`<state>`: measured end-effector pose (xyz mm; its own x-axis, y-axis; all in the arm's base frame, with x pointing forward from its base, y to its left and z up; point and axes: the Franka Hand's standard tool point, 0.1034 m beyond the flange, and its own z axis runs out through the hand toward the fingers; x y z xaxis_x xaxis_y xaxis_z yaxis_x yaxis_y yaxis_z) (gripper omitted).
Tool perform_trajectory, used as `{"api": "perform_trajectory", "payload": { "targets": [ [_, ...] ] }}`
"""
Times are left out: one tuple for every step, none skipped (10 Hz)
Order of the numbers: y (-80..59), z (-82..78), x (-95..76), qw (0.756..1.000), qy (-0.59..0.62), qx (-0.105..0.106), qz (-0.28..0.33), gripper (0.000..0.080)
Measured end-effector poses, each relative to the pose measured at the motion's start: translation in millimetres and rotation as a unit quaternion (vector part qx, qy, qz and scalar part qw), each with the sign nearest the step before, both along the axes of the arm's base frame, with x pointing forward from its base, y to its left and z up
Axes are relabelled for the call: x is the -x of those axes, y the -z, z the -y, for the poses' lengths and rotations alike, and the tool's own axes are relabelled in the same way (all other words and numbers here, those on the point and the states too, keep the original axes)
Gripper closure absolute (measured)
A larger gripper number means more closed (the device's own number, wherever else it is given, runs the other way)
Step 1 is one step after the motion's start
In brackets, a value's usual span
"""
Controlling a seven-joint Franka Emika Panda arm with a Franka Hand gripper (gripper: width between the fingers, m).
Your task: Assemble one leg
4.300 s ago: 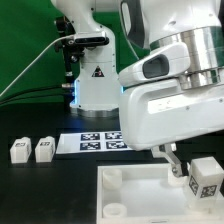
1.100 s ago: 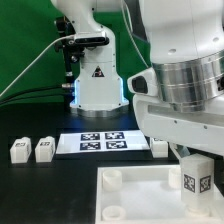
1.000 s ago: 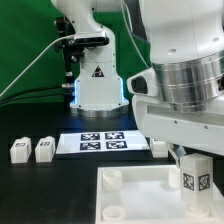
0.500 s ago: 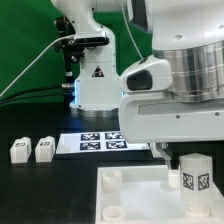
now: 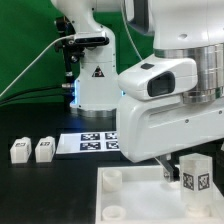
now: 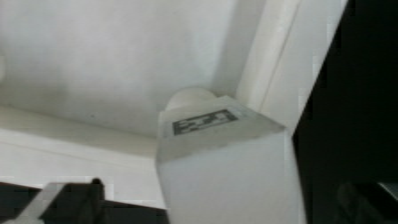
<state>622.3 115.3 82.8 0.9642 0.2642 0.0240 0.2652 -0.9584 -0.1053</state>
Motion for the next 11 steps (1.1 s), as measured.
{"api": "perform_trajectory", "payload": {
  "targets": [
    [0.0,-0.3,0.1,1.000,0.014,0.000,-0.002,0.0150],
    [0.1,-0.1,0.1,1.000,0.015,0.000,-0.002,0.0243],
    [0.1,-0.9,0.2,0.999,0.049,-0.001,-0.006,0.0243],
    [0.0,-1.3,0.2,0.995,0.100,-0.002,-0.011,0.0430],
    [0.3,1.3,-0.2,0.989,0.146,-0.001,-0.016,0.0500],
    [0.5,1.7,-0.1,0.980,0.197,-0.004,-0.026,0.0500],
    [1.4,3.2,-3.7,0.961,0.274,-0.012,-0.041,0.0500],
    [2.1,6.2,-8.1,0.939,0.340,-0.017,-0.051,0.0500],
    [2.6,6.4,-8.4,0.903,0.424,-0.017,-0.062,0.0500],
    [2.8,6.2,-8.1,0.866,0.495,-0.015,-0.072,0.0500],
    [3.4,8.6,-8.3,0.806,0.585,-0.025,-0.090,0.0500]
  ]
}}
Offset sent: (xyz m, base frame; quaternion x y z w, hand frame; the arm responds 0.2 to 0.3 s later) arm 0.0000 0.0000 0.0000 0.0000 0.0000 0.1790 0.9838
